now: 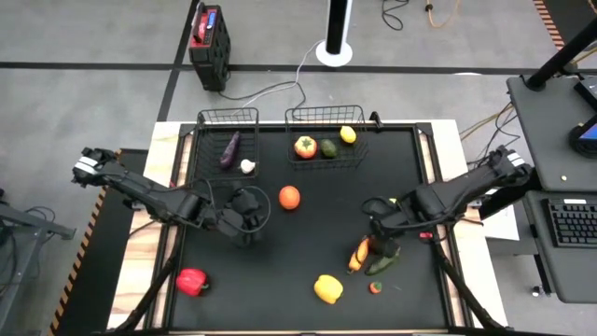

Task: Sort produce into baskets
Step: Put the red apple into the right black wire basket

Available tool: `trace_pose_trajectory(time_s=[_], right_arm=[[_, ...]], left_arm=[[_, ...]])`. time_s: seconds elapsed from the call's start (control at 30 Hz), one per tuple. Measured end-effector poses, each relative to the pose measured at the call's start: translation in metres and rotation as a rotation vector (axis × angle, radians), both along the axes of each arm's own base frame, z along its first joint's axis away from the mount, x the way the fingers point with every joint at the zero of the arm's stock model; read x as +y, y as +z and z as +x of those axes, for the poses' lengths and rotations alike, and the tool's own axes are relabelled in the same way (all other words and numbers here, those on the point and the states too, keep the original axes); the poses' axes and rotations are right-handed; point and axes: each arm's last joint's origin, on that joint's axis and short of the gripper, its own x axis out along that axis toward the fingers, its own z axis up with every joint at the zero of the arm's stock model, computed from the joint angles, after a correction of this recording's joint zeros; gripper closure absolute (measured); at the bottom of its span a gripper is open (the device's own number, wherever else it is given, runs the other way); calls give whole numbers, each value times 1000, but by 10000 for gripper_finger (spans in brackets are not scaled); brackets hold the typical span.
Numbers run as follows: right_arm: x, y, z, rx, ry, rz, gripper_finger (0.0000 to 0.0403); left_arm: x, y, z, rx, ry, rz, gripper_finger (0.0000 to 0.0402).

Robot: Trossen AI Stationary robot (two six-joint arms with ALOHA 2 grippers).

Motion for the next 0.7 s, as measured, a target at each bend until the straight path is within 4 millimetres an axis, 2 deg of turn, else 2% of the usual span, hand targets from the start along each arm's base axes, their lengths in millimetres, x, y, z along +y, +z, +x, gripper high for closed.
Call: trace_pose_trajectory(time_s=[0.23, 0.43, 0.7], right_arm=[[16, -7, -13, 8, -37, -23, 83], [26, -18, -15, 26, -27, -61, 50], [36, -39, -17, 2, -13, -107, 39]], left_arm=[[-2, 9, 6, -46, -23, 10, 288], [-4, 18, 10, -71, -49, 37, 288], [-5, 15, 15, -64, -55, 60, 269]])
